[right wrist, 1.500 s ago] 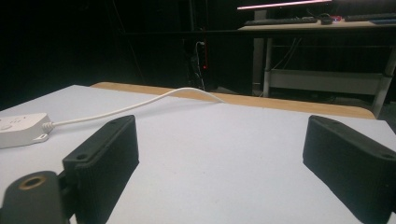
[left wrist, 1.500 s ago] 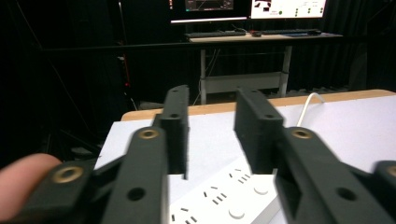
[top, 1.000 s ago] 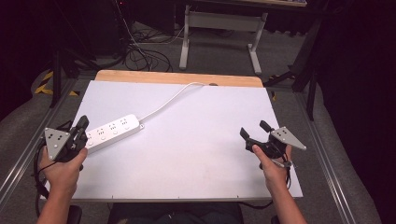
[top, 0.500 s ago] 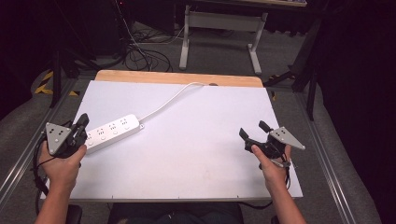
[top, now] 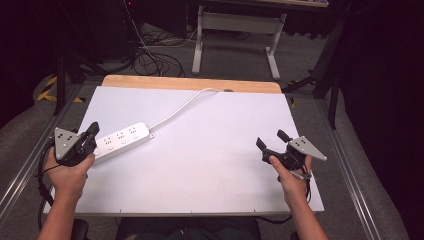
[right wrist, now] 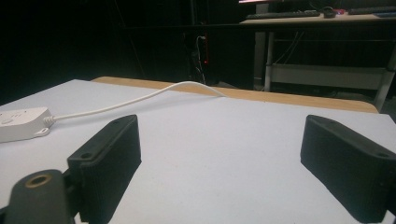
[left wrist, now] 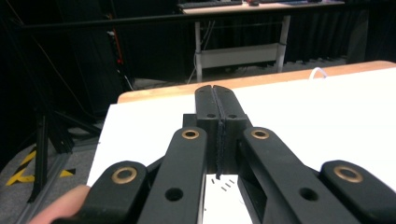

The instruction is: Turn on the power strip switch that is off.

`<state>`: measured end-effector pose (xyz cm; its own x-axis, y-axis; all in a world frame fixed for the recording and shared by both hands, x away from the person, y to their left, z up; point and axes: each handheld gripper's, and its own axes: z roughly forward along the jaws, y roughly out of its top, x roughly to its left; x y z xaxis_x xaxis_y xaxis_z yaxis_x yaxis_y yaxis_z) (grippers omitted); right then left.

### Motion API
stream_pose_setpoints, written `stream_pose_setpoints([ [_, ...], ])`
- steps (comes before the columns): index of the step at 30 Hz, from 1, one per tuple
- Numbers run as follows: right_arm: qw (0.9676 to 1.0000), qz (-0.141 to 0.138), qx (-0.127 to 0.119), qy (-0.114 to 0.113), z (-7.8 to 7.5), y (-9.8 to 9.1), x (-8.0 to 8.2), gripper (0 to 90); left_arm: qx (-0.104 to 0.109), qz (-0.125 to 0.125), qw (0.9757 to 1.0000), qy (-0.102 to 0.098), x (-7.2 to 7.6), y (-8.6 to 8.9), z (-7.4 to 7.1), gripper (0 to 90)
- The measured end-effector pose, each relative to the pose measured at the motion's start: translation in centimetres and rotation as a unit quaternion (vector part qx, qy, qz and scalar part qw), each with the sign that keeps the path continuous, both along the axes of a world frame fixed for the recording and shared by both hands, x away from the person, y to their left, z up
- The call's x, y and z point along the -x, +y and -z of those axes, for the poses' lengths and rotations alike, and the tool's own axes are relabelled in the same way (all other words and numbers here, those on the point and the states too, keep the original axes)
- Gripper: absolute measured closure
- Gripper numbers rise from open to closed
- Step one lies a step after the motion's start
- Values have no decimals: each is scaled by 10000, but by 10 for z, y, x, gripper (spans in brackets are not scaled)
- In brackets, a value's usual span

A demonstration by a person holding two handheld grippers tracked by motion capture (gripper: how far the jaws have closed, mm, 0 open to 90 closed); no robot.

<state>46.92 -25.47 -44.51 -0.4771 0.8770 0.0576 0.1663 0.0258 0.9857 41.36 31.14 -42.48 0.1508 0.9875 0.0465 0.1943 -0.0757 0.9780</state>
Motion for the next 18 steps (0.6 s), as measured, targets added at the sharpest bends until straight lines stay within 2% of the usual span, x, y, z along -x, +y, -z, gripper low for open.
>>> stream_pose_setpoints([
  [11,10000,-24,-11,29,1,-1,1,129,14,98,9993,347,-6,0,3,900],
  [18,10000,-26,8,40,1,-1,1,132,-55,130,9983,558,-12,0,6,900],
])
